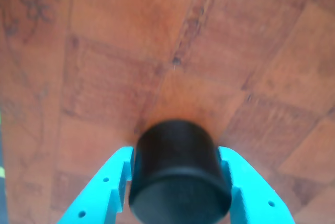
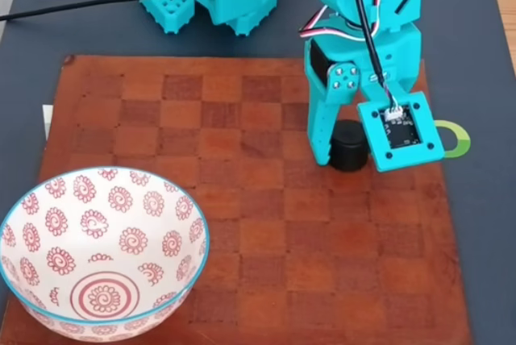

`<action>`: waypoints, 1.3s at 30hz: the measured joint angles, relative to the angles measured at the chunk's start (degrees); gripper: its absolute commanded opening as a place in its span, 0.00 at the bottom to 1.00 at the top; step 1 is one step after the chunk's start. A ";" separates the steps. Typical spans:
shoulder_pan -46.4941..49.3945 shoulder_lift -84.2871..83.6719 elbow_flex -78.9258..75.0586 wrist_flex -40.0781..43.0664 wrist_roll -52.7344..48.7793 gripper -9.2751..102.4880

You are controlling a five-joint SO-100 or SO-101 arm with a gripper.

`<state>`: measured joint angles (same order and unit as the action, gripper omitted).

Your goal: Grasp a black cylinder and put it in a bowl.

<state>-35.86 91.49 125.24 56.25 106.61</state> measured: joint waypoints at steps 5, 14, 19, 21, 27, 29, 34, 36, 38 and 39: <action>0.00 0.00 0.00 0.18 0.00 0.25; -0.09 0.00 -0.79 1.14 0.18 0.24; -0.09 0.00 -0.79 1.14 0.18 0.20; -0.09 0.00 -0.79 1.14 0.18 0.20; -0.09 -0.09 -2.81 1.14 0.18 0.20; -0.09 -0.09 -4.66 1.14 0.09 0.20; 0.44 -0.09 -11.60 7.82 -0.35 0.20; 1.58 -0.09 -15.82 12.39 -1.58 0.20; 2.72 -0.09 -19.60 16.70 -2.55 0.20; 3.52 -0.09 -21.71 18.72 -3.34 0.20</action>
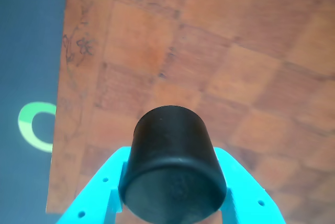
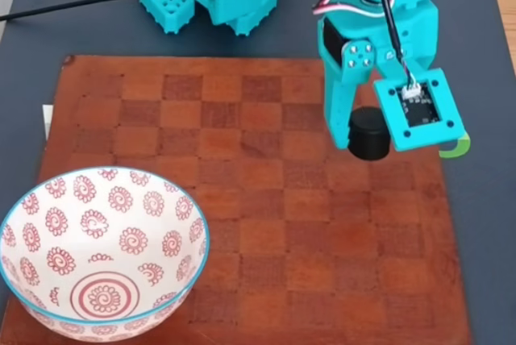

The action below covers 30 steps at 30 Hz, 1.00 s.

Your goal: Grasp a black cylinder and put it in a bowl.

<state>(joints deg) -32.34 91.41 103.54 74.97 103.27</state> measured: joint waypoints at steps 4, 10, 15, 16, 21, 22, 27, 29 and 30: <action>4.22 -0.35 -6.77 4.83 -4.75 0.20; 14.06 -0.35 -12.48 5.71 -15.03 0.20; 23.12 -0.35 -17.23 4.39 -24.52 0.20; 24.87 -0.35 -18.02 3.60 -26.46 0.20; 31.20 -2.81 -20.04 -2.81 -33.40 0.20; 31.82 -3.96 -20.30 -3.96 -34.19 0.20; 34.19 -11.43 -25.05 -5.98 -36.21 0.20; 34.72 -14.77 -27.95 -6.15 -36.91 0.20; 34.89 -16.79 -29.44 -6.15 -37.27 0.20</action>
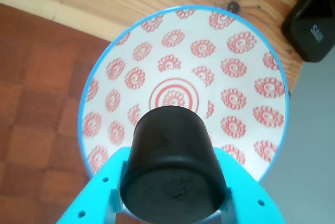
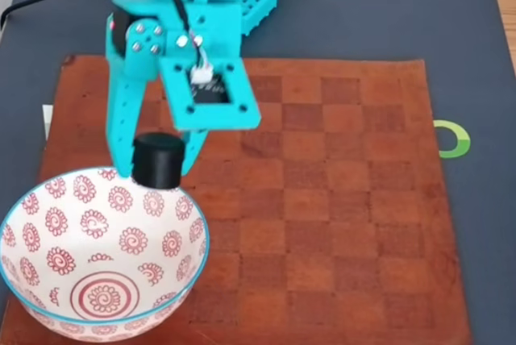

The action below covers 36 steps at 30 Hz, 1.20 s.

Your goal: Grasp a black cylinder and put it in a bowl.

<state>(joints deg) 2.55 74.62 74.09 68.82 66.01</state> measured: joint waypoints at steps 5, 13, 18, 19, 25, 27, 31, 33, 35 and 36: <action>1.23 -8.09 -6.15 0.00 -0.26 0.25; 1.49 -11.25 -8.53 0.35 -0.26 0.34; 1.49 -11.25 -8.70 2.02 0.70 0.30; 1.49 -11.25 -8.70 2.90 1.58 0.27; 2.64 -8.61 -8.70 9.14 5.27 0.16; 2.64 -6.59 -8.70 11.87 6.24 0.12; 2.20 -2.81 -8.70 15.91 6.86 0.09; 2.20 -0.35 -8.53 17.49 7.12 0.09; 2.20 2.55 -6.33 18.11 8.26 0.09; 2.20 4.39 -4.48 18.46 8.61 0.09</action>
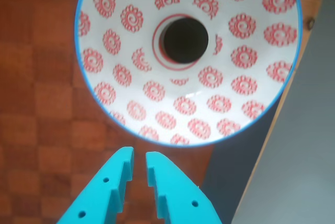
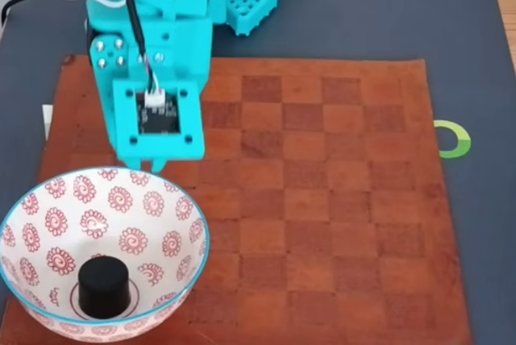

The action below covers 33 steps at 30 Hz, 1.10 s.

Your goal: Grasp a black cylinder and put it in a bowl.

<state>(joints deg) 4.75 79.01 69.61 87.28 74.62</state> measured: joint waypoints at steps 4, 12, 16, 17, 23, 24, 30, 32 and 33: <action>-0.09 8.53 11.07 -1.32 2.55 0.09; -3.08 31.90 42.36 -13.18 8.70 0.09; -5.98 42.01 57.39 -18.02 11.95 0.09; -6.86 44.12 60.73 -18.90 12.83 0.09; -12.13 55.81 76.38 -22.85 18.98 0.09; -12.57 57.83 78.31 -23.12 19.86 0.09; -15.91 71.19 88.77 -23.29 24.52 0.09; -17.23 75.59 91.58 -23.29 25.75 0.09; -17.84 78.05 92.81 -23.29 26.10 0.09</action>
<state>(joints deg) -13.10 157.06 162.42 63.98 100.72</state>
